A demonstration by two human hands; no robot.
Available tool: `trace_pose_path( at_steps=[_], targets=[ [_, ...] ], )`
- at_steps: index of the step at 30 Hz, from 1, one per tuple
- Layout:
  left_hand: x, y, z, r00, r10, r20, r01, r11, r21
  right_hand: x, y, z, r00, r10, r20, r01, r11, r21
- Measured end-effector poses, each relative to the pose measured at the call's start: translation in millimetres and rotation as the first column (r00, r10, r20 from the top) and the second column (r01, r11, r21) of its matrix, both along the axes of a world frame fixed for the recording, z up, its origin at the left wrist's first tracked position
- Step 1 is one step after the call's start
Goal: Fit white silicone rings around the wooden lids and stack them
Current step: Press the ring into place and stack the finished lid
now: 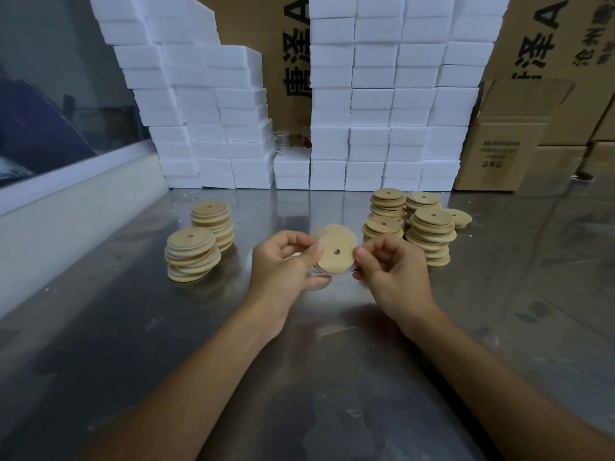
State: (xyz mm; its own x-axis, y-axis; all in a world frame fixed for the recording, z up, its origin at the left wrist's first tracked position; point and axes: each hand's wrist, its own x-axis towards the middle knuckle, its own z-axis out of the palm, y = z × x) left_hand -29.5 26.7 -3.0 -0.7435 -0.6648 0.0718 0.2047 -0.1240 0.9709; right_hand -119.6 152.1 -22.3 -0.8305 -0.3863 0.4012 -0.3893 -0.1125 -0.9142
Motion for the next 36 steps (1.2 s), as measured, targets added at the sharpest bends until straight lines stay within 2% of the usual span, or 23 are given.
trace_pose_path(
  at_steps=[3, 6, 9, 14, 16, 21, 29, 36],
  targets=[
    [1, -4, -1, 0.998, 0.055, 0.018, -0.050, 0.978, -0.203, -1, 3, 1, 0.953, -0.069, -0.296, 0.116, 0.983, 0.143],
    [1, -4, -3, 0.999, 0.050, 0.009, -0.042, 0.917, -0.398, 2, 5, 1, 0.878, -0.090, -0.469, 0.185, 0.969, 0.162],
    [0, -6, -5, 0.999, 0.036, -0.010, -0.037, 0.905, -0.424, 4, 4, 1, 0.856, -0.099, -0.507, 0.184, 0.976, 0.120],
    [-1, -6, -8, 0.999, 0.037, 0.001, -0.031, 0.856, -0.515, 3, 2, -1, 0.907, -0.001, -0.422, 0.073, 0.985, 0.154],
    [-1, -6, -9, 1.000, 0.027, 0.009, -0.019, 0.870, -0.493, 2, 1, -1, 0.938, 0.016, -0.345, 0.043, 0.986, 0.163],
    [0, -4, -6, 1.000, 0.009, -0.007, -0.011, 0.931, -0.364, 3, -2, 4, 0.973, -0.029, -0.231, 0.045, 0.997, 0.067],
    [3, -2, 3, 1.000, -0.013, 0.006, 0.013, 0.996, -0.087, 5, 0, 5, 0.983, -0.010, -0.183, 0.023, 0.997, 0.071],
    [5, 4, 7, 0.997, -0.071, 0.013, 0.071, 0.997, 0.028, 1, -1, 3, 0.989, -0.005, -0.146, 0.009, 1.000, 0.028]
  ],
)
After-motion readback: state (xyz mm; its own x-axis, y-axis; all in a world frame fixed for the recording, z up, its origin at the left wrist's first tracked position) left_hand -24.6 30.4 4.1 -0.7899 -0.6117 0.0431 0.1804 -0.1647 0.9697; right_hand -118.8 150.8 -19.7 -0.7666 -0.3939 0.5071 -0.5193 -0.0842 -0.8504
